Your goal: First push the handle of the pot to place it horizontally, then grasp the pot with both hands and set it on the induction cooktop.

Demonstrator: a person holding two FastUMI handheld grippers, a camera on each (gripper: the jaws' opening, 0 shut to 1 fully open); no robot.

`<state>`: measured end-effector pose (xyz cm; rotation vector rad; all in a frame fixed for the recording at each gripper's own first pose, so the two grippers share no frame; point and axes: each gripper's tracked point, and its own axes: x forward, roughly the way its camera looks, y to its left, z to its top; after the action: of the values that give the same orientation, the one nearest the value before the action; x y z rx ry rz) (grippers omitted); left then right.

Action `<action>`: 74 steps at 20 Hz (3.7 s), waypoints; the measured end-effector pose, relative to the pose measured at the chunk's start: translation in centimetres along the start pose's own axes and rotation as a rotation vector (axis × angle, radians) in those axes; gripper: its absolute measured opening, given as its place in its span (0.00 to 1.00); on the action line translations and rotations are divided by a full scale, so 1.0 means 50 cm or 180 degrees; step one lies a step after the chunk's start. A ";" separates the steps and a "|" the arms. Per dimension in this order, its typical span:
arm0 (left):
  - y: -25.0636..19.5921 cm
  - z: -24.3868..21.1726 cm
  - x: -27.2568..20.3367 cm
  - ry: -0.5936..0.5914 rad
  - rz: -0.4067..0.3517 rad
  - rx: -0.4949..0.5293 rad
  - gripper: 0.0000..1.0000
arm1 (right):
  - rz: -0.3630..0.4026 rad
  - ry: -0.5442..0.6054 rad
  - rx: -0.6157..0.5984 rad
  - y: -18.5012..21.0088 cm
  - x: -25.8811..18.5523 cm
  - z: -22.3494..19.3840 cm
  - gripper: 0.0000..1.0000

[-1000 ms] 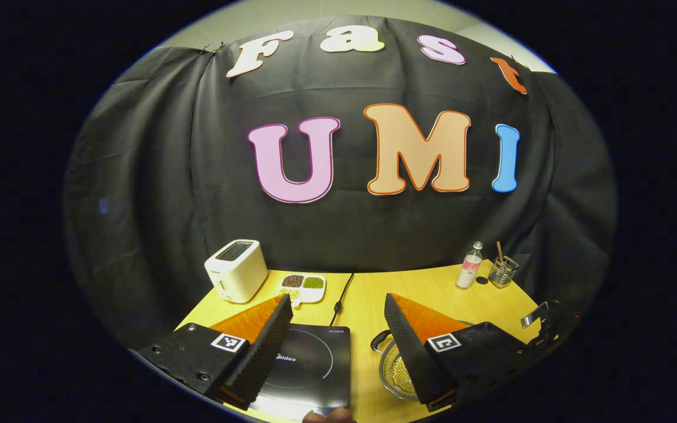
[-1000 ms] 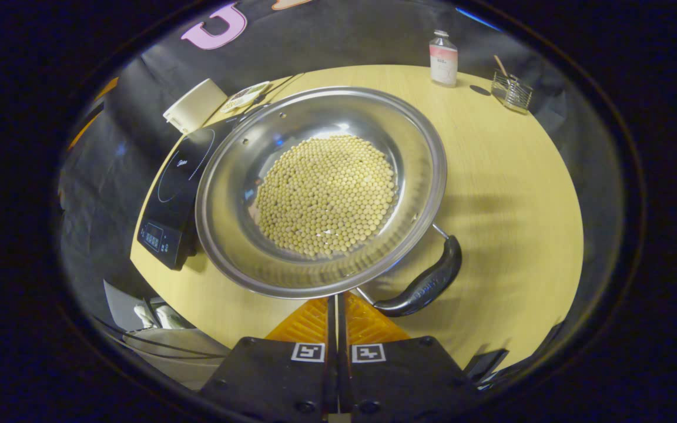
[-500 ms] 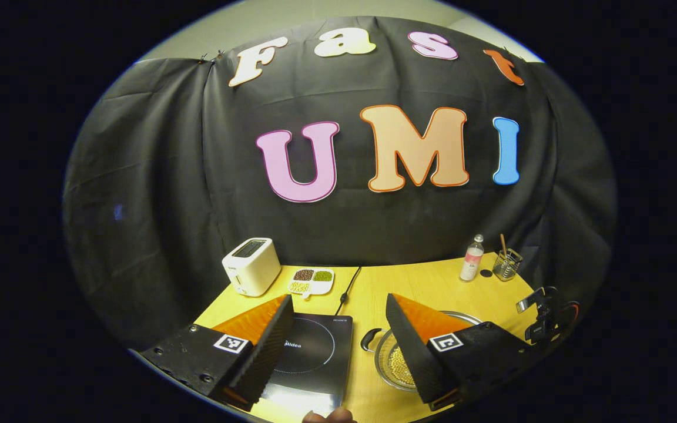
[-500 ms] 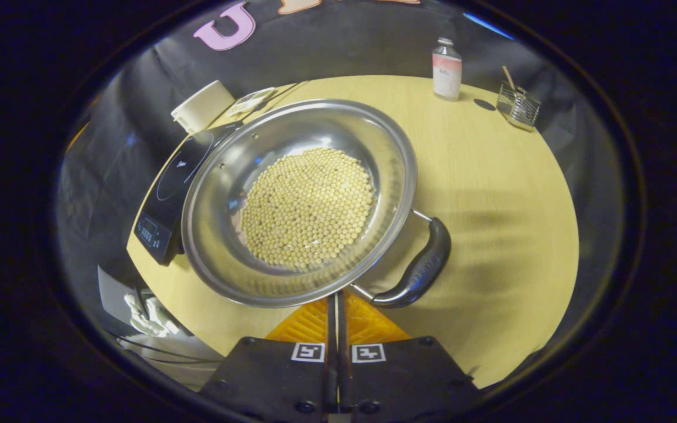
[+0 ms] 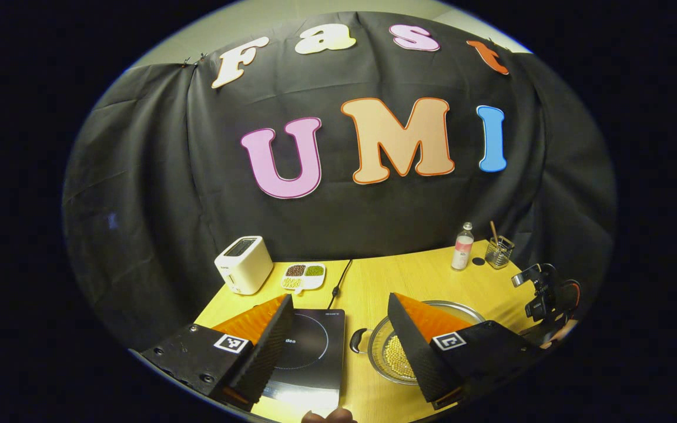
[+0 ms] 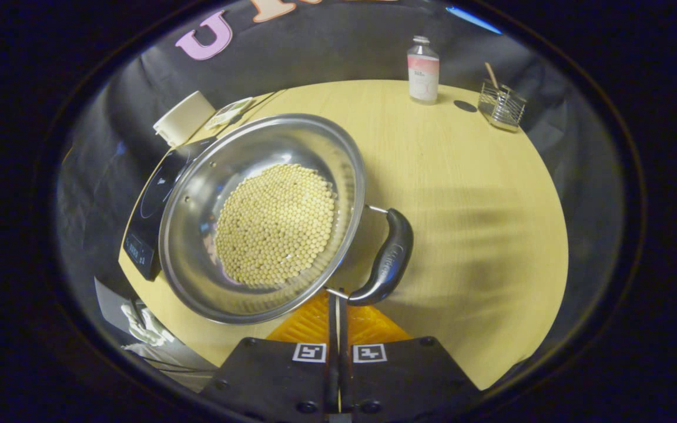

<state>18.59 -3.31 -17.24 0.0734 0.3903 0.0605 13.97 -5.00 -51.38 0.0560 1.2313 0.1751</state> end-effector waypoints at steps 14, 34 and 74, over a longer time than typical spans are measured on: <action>0.001 -0.166 0.098 0.0785 -0.0448 -0.0401 0.98 | -0.0536 0.0010 0.0321 -0.094 -0.016 0.041 0.03; -0.037 -0.371 0.192 0.1725 -0.0779 -0.0459 0.98 | -0.0724 -0.0476 0.0718 -0.097 -0.063 0.148 0.76; -0.146 -0.562 0.324 0.2620 -0.1115 -0.0408 0.70 | -0.0232 0.0095 0.0886 -0.079 0.088 0.114 0.65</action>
<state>23.11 -7.69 -49.90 -0.1552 1.2139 -0.2397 21.16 -7.87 -54.11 0.2503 1.2788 -0.0602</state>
